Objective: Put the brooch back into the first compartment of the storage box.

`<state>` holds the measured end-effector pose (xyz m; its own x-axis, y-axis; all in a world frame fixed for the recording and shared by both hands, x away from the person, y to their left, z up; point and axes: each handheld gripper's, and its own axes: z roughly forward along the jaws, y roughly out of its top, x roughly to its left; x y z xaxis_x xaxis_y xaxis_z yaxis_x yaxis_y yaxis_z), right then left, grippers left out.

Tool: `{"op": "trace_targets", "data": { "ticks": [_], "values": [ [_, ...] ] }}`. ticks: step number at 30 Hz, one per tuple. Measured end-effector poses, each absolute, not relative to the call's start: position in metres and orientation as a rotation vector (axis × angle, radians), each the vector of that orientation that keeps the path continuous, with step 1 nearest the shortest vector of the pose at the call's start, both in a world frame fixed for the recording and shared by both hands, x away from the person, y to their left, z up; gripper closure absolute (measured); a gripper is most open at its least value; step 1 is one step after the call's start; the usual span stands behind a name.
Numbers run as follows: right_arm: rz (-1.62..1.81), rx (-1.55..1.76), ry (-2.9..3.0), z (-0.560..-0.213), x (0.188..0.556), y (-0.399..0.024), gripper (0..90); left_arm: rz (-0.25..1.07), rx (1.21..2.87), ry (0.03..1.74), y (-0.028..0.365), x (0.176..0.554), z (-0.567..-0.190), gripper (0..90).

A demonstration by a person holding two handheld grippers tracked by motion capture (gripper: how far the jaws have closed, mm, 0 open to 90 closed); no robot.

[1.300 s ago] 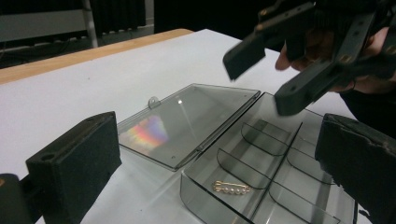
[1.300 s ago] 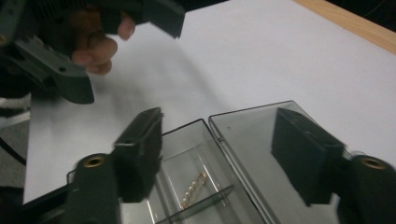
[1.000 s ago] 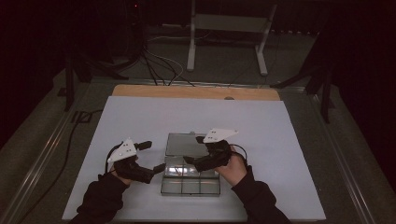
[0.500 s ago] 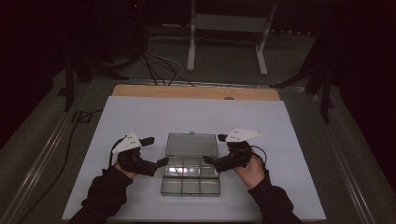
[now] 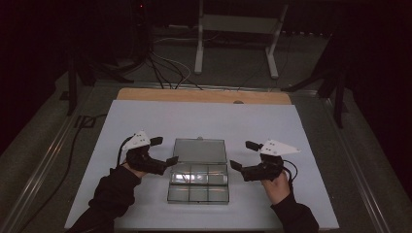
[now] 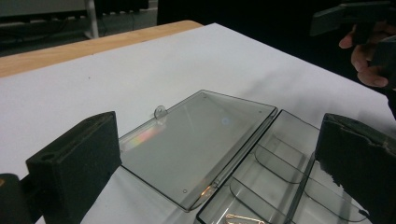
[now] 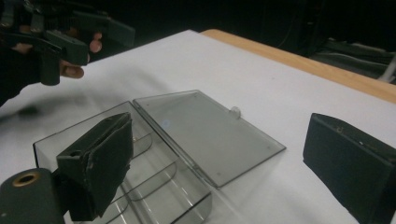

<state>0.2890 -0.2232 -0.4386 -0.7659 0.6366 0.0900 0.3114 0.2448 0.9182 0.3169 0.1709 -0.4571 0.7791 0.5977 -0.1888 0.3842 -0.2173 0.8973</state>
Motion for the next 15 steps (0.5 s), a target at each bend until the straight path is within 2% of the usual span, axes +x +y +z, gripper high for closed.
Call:
{"op": "trace_targets", "data": {
  "ticks": [8,11,15],
  "values": [
    [1.498,0.899,2.178,-0.444,0.279,-0.233,8.2,0.219,1.851,0.796,0.173,0.325,-0.458,1.0],
    [1.552,0.927,2.174,-0.45,0.278,-0.237,4.2,0.201,1.854,0.814,0.173,0.326,-0.461,1.0],
    [1.599,0.946,2.151,-0.456,0.277,-0.24,3.7,0.179,1.862,0.868,0.173,0.33,-0.467,1.0]
  ]
}}
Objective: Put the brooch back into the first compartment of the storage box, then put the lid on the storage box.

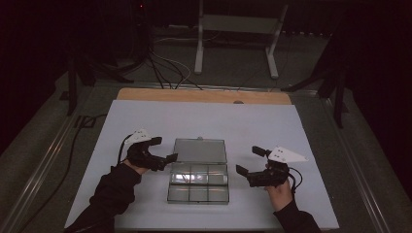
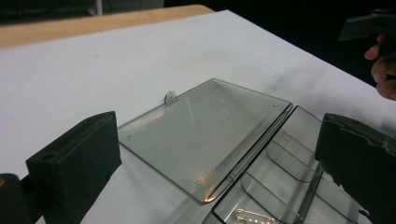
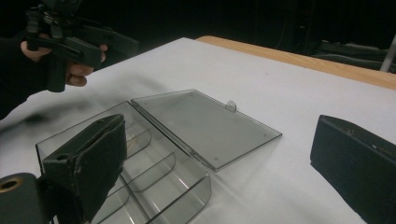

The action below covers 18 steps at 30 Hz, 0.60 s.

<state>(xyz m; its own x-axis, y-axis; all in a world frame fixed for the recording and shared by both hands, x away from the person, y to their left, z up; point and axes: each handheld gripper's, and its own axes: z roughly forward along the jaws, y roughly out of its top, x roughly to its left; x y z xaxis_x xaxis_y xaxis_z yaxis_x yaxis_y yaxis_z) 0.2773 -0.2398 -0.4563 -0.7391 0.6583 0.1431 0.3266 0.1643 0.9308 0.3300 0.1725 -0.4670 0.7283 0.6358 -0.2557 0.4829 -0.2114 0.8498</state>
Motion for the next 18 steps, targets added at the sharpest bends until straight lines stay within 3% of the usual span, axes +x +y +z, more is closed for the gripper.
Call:
{"op": "trace_targets", "data": {
  "ticks": [18],
  "values": [
    [1.547,0.907,2.145,-0.459,0.276,-0.235,3.8,0.09,1.841,1.101,0.168,0.338,-0.484,1.4]
  ]
}}
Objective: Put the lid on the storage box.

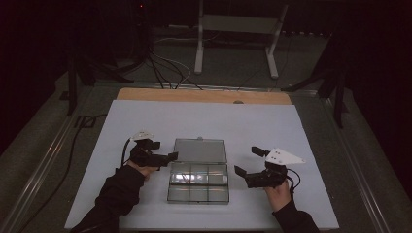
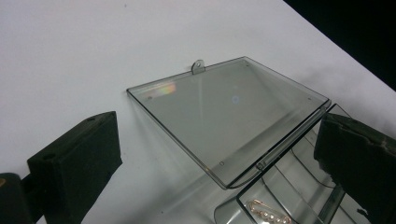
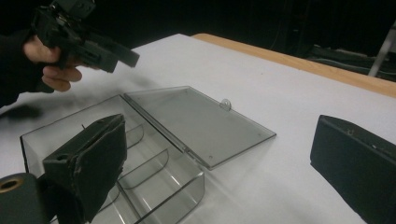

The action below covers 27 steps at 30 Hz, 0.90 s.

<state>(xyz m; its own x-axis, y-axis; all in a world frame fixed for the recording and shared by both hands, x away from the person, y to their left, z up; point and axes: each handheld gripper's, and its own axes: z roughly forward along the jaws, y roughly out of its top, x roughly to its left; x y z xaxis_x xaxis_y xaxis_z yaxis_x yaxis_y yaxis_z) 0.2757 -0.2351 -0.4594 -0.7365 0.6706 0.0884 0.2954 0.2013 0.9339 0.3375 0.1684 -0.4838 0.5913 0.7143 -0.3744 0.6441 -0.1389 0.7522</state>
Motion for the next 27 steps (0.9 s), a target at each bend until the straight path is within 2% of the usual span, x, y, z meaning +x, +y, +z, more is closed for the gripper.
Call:
{"op": "trace_targets", "data": {
  "ticks": [6,18,20,27],
  "values": [
    [1.55,0.897,2.142,-0.459,0.275,-0.234,3.8,0.046,1.875,1.119,0.164,0.337,-0.489,1.4],
    [1.554,0.886,2.154,-0.459,0.276,-0.229,3.8,-0.056,1.842,1.191,0.163,0.34,-0.496,2.0],
    [1.554,0.886,2.155,-0.46,0.276,-0.229,3.8,-0.065,1.833,1.197,0.163,0.34,-0.497,5.1],
    [1.548,0.886,2.162,-0.46,0.276,-0.228,3.9,-0.106,1.841,1.225,0.16,0.34,-0.501,7.2]
  ]
}}
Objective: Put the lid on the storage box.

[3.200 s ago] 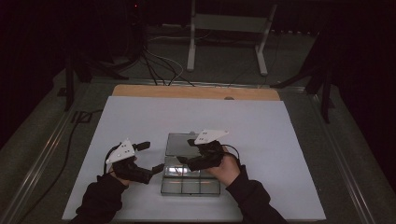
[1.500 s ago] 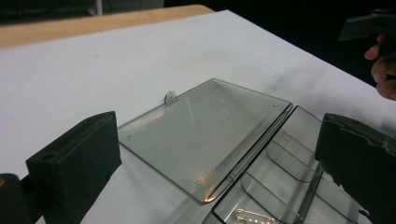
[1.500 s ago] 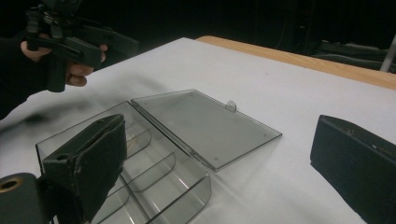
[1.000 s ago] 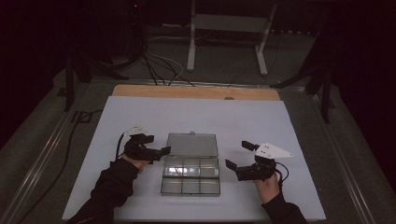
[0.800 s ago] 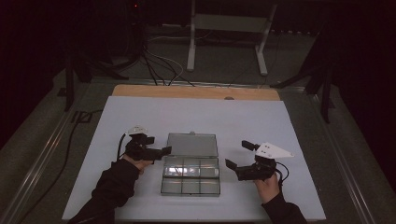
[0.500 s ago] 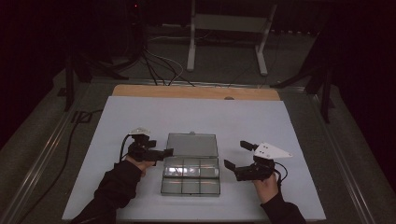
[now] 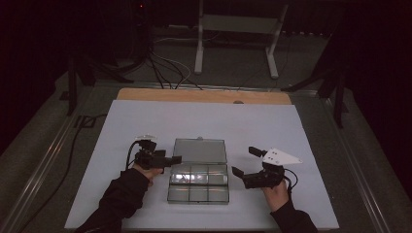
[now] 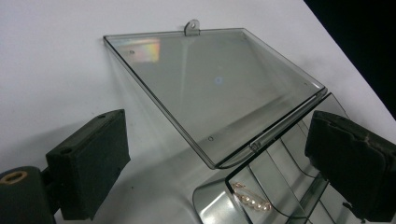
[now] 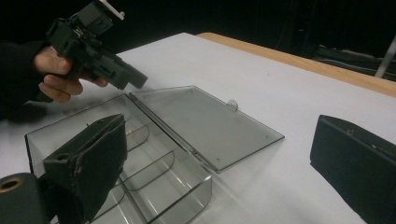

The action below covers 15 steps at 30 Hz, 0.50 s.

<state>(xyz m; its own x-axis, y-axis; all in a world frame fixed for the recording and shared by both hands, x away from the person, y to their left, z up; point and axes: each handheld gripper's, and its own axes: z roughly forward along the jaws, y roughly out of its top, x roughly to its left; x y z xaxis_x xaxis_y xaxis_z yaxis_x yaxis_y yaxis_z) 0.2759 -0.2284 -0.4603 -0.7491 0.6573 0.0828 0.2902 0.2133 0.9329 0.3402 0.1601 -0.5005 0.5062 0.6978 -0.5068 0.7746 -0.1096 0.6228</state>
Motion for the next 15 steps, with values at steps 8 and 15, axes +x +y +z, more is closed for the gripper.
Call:
{"op": "trace_targets", "data": {
  "ticks": [8,15],
  "values": [
    [1.535,0.889,2.168,-0.461,0.2764,-0.2277,4.0,-0.15,1.831,1.263,0.1617,0.3411,-0.5044,16.4],
    [1.536,0.889,2.178,-0.4617,0.2766,-0.2267,4.0,-0.227,1.81,1.29,0.1613,0.3456,-0.5104,20.3]
  ]
}}
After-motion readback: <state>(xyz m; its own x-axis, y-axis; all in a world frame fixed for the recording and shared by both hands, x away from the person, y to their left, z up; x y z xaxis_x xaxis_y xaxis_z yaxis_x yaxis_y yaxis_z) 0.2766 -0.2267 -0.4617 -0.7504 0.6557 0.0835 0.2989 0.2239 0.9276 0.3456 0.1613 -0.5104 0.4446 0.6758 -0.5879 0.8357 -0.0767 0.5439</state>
